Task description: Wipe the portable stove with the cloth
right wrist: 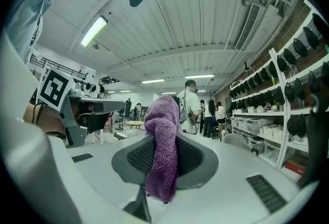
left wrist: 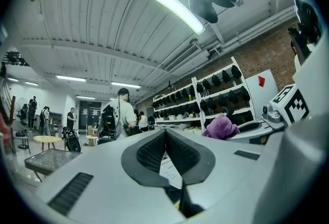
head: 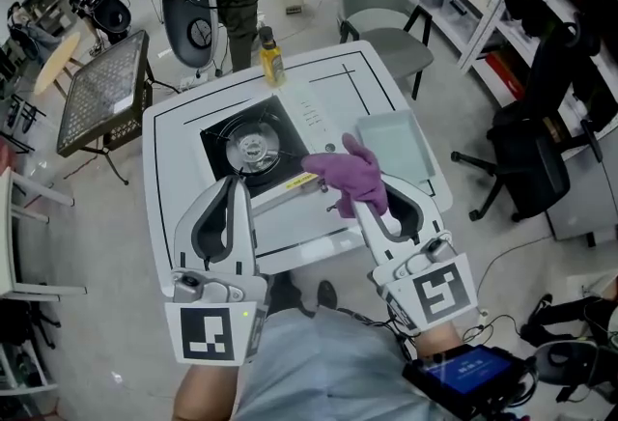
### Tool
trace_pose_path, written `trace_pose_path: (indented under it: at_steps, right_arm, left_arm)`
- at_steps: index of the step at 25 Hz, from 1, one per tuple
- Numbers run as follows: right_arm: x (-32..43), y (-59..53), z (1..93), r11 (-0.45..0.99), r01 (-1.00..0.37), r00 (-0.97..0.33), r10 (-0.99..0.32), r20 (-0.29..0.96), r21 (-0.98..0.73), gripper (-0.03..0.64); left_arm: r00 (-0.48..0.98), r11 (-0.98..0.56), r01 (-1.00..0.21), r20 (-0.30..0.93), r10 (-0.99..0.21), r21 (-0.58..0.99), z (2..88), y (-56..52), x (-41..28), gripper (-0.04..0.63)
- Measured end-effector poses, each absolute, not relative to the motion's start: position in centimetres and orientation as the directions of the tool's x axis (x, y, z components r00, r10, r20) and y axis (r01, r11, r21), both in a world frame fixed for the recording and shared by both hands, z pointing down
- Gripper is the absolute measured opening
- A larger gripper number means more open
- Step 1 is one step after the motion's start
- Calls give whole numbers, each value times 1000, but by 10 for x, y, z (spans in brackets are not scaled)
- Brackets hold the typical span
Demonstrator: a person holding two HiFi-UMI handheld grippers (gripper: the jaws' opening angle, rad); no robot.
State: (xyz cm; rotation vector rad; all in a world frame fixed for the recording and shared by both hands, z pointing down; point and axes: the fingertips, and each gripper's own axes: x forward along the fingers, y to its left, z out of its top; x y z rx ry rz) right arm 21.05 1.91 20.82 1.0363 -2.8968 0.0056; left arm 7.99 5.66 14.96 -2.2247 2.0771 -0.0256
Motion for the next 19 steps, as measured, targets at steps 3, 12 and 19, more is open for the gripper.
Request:
trace_pose_path:
  at_steps: [3, 12, 19]
  right_arm:
    - [211, 19, 210, 774, -633, -772, -632, 65, 17, 106]
    - [211, 15, 206, 777, -630, -775, -629, 57, 8, 104]
    - [208, 11, 207, 774, -633, -772, -632, 61, 5, 104]
  left_arm:
    - [82, -76, -994, -69, -994, -84, 146, 54, 83, 18]
    - [107, -99, -991, -85, -991, -88, 139, 49, 91, 18]
    - [92, -88, -993, -56, -994, -76, 142, 43, 86, 18]
